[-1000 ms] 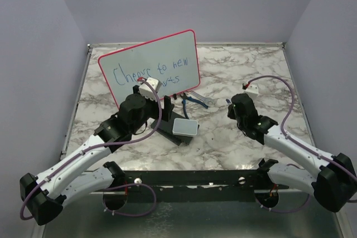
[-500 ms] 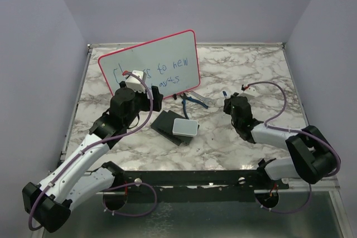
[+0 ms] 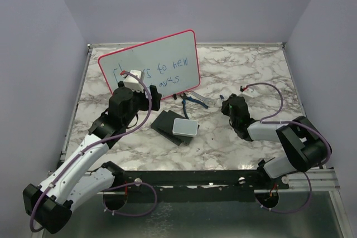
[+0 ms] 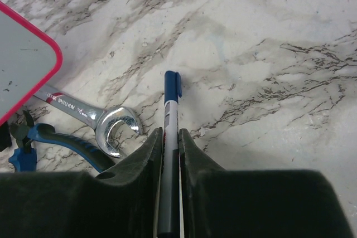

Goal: Write a sentence on the whiteboard
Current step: Put down the whiteboard marker at the center of the board, then reset both arms

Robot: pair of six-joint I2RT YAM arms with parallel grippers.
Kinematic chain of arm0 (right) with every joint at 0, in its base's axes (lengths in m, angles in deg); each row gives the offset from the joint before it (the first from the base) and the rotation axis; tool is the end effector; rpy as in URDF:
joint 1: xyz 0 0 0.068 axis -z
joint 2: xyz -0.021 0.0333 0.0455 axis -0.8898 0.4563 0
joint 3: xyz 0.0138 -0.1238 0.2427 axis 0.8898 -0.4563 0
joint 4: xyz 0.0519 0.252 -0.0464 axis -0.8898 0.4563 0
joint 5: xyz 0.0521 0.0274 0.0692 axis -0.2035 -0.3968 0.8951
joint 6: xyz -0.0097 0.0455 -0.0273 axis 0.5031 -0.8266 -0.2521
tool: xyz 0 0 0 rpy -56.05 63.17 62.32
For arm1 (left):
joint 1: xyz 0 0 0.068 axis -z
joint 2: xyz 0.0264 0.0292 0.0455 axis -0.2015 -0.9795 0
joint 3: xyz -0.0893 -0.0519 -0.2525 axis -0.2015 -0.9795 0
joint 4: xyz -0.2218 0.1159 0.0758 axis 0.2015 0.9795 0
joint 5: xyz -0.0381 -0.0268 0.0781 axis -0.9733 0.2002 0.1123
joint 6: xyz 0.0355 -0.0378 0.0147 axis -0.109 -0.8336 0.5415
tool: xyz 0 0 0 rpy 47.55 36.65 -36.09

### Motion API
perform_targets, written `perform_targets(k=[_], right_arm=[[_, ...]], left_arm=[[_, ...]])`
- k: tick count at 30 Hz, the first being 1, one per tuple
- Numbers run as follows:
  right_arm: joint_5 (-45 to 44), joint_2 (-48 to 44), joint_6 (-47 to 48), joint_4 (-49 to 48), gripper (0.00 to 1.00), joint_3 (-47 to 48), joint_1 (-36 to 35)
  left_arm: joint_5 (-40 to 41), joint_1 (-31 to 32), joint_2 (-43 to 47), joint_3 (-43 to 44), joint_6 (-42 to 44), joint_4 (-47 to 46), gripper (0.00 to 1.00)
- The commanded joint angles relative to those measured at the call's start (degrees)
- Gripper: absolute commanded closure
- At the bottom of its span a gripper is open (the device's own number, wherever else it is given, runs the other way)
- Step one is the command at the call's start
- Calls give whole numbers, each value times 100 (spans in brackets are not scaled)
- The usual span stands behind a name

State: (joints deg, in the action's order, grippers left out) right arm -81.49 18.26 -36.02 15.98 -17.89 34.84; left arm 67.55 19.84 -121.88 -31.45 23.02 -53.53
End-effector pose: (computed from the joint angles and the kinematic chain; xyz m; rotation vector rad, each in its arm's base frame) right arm 0.2419 0.1112 0.1469 0.4127 1.9368 0.2667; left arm 0.1739 -0.0988 0.3220 0.1462 1.8615 -0.3875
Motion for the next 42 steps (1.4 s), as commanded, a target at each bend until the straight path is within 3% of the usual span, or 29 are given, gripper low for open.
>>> perform_targets(k=[1, 15, 22, 30, 34, 42], right_arm=[[80, 163, -352, 181, 78, 150, 41], [-14, -549, -47, 1081, 46, 334, 41], [429, -722, 583, 2406, 12, 1276, 160], [830, -1718, 950, 3297, 7, 1523, 978], [292, -2509, 1343, 3651, 3, 1540, 1227], [105, -4073, 2400, 2642, 2, 756, 1230]], left_arm=[[-163, -56, 147, -83, 3, -99, 1], [-393, -289, 56, -83, -260, -112, 1], [-474, -724, -138, -74, -497, -112, 1], [-184, -1549, 15, -54, -602, -55, 1], [-73, -2026, 120, 44, -498, -30, 1], [1185, -2254, 788, 59, -159, 30, 1]])
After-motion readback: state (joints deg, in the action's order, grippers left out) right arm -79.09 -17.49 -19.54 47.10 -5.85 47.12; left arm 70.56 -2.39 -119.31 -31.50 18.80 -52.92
